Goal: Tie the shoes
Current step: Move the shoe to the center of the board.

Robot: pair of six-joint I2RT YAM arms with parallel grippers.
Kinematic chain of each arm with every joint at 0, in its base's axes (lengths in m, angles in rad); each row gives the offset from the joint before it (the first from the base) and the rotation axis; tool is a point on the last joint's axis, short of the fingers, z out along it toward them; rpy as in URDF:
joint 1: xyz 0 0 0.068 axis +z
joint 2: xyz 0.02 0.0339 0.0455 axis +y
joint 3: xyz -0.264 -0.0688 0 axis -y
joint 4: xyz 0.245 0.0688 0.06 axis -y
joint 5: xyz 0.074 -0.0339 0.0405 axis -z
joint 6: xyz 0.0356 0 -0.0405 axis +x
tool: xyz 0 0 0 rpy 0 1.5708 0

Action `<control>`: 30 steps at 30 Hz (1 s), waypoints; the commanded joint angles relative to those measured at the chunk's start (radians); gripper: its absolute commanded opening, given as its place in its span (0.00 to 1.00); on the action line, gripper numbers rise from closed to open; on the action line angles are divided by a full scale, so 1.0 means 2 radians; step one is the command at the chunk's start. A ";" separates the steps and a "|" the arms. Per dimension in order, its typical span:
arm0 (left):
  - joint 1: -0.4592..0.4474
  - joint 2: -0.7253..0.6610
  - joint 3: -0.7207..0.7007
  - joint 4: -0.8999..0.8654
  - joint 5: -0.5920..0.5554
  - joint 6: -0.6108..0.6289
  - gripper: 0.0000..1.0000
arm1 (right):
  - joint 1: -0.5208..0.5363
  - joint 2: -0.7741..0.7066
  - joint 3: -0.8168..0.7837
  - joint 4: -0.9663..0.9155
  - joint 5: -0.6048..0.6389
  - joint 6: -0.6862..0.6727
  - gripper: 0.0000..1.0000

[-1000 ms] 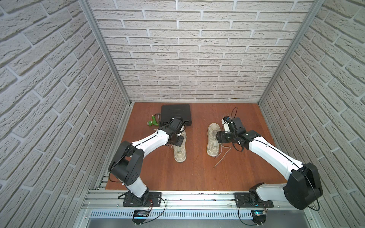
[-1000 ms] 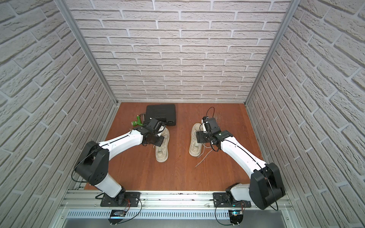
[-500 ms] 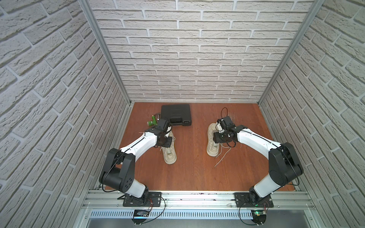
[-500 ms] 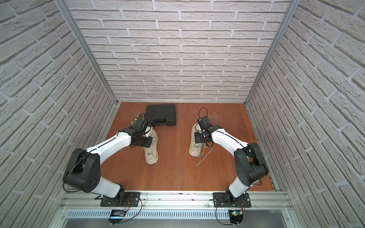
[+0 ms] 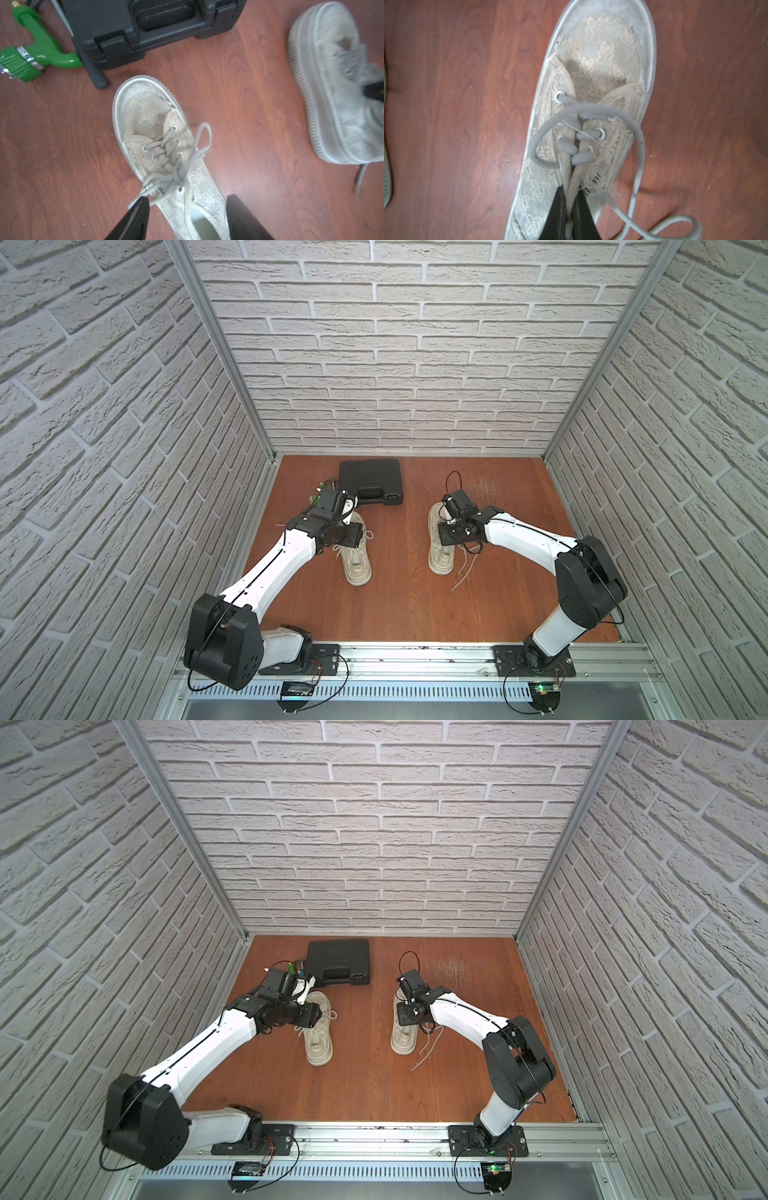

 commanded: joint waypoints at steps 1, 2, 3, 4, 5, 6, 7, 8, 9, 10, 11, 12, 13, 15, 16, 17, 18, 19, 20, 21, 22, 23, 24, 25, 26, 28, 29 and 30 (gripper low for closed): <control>-0.002 -0.017 0.000 0.012 0.034 0.005 0.64 | 0.051 -0.024 0.022 0.004 0.035 0.048 0.03; -0.002 -0.017 0.000 0.015 0.039 0.005 0.64 | 0.063 -0.021 0.023 0.007 0.043 0.057 0.03; -0.003 -0.017 -0.001 0.017 0.042 0.005 0.64 | 0.078 -0.017 0.024 0.012 0.047 0.067 0.03; -0.004 -0.015 -0.001 0.020 0.044 0.005 0.64 | 0.091 -0.012 0.025 0.017 0.054 0.077 0.03; -0.004 -0.013 -0.002 0.022 0.045 0.004 0.64 | 0.102 -0.005 0.027 0.020 0.060 0.084 0.03; -0.005 -0.010 -0.003 0.024 0.046 0.004 0.64 | 0.112 0.003 0.031 0.022 0.064 0.090 0.03; -0.006 -0.007 -0.003 0.026 0.047 0.003 0.64 | 0.121 0.010 0.034 0.023 0.067 0.097 0.03; -0.006 -0.004 -0.004 0.028 0.048 0.003 0.64 | 0.129 0.017 0.037 0.027 0.067 0.101 0.05; -0.008 -0.002 -0.004 0.029 0.049 0.003 0.64 | 0.135 0.023 0.042 0.031 0.063 0.101 0.12; -0.009 -0.001 -0.005 0.031 0.051 0.003 0.64 | 0.139 0.026 0.049 0.027 0.062 0.098 0.23; -0.010 0.001 -0.004 0.032 0.052 0.003 0.64 | 0.141 0.026 0.055 0.021 0.062 0.092 0.33; -0.011 0.001 -0.003 0.033 0.054 0.004 0.64 | 0.141 0.022 0.061 0.010 0.065 0.084 0.41; -0.014 0.001 -0.002 0.034 0.056 0.006 0.64 | 0.141 0.014 0.066 -0.004 0.073 0.074 0.47; -0.020 0.002 0.002 0.036 0.058 0.012 0.64 | 0.137 -0.011 0.066 -0.025 0.094 0.053 0.57; -0.025 0.003 0.006 0.037 0.059 0.017 0.64 | 0.131 -0.027 0.062 -0.036 0.103 0.046 0.60; -0.030 0.004 0.009 0.037 0.059 0.021 0.65 | 0.125 -0.044 0.057 -0.042 0.108 0.038 0.62; -0.036 0.009 0.015 0.037 0.060 0.025 0.65 | 0.117 -0.062 0.048 -0.048 0.114 0.031 0.64; -0.043 0.014 0.022 0.037 0.062 0.028 0.65 | 0.109 -0.077 0.037 -0.049 0.119 0.024 0.66; -0.052 0.023 0.030 0.037 0.064 0.034 0.64 | 0.098 -0.096 0.023 -0.046 0.120 0.016 0.67; -0.062 0.034 0.040 0.036 0.065 0.039 0.65 | 0.085 -0.111 0.009 -0.043 0.119 0.014 0.67; -0.071 0.046 0.052 0.034 0.066 0.045 0.64 | 0.070 -0.122 -0.002 -0.042 0.114 0.015 0.67; -0.081 0.062 0.068 0.030 0.067 0.052 0.64 | 0.051 -0.133 -0.016 -0.040 0.100 0.018 0.67; -0.092 0.080 0.085 0.026 0.066 0.060 0.64 | 0.032 -0.145 -0.033 -0.029 0.083 0.022 0.67; -0.101 0.097 0.101 0.020 0.066 0.065 0.64 | 0.015 -0.154 -0.050 -0.017 0.066 0.026 0.67; -0.110 0.117 0.120 0.014 0.066 0.073 0.64 | -0.003 -0.165 -0.068 -0.002 0.051 0.030 0.67; -0.127 0.153 0.156 0.001 0.064 0.089 0.64 | -0.028 -0.176 -0.092 0.017 0.034 0.038 0.68; -0.136 0.176 0.176 -0.009 0.064 0.100 0.64 | -0.038 -0.178 -0.099 0.019 0.028 0.039 0.68; -0.145 0.196 0.199 -0.019 0.064 0.113 0.64 | -0.046 -0.179 -0.104 0.020 0.026 0.041 0.69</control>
